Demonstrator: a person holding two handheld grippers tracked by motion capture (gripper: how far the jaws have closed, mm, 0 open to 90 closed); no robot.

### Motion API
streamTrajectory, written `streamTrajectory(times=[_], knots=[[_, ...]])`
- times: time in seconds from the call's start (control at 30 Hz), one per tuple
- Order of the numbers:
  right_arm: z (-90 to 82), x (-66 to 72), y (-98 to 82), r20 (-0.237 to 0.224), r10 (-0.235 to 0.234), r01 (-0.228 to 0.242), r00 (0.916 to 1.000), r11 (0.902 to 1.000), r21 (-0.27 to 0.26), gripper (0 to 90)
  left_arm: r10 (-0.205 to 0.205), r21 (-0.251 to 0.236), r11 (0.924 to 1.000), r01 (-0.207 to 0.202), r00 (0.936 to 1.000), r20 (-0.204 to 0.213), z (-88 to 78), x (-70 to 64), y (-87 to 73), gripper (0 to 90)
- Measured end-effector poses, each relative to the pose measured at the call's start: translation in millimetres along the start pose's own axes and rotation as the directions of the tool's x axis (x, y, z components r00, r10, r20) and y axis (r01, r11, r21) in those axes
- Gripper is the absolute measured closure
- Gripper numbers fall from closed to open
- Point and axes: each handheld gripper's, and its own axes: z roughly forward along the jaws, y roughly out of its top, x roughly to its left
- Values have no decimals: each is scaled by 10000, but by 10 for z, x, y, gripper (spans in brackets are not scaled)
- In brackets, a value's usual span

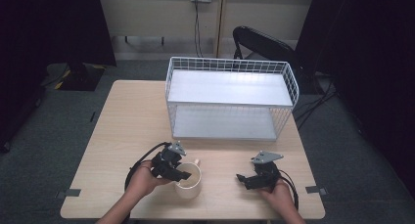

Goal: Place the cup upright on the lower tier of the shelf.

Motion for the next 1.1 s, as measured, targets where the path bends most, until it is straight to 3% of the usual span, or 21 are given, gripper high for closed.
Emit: streamTrajectory(times=[0.27,0.47,0.5,0.6,0.83,0.93,1.1], knots=[[0,0,0,2,1,-1,10000,10000,-2,111,0,-93,10000,-1,9999,-147,-20,-14,-10,712],[0,0,0,2,3,-3,10000,10000,-2,111,475,353,9983,-454,9969,-622,-52,-14,-17,796],[0,1,0,1,7,-7,10000,10000,0,111,245,288,9993,-230,9983,-532,-49,-6,-28,809],[0,0,0,2,2,-2,10000,10000,0,111,67,188,9998,-61,9994,-333,-66,18,-52,823],[0,0,0,3,1,-1,10000,10000,0,111,305,-33,9995,-311,9933,-1116,-82,5,-57,826],[0,0,0,3,2,-2,10000,10000,1,111,247,-201,9994,-278,9897,-1412,-90,13,-51,826],[0,0,0,2,1,-1,10000,10000,1,111,-159,-476,9988,86,9880,-1538,-84,57,-21,826]])
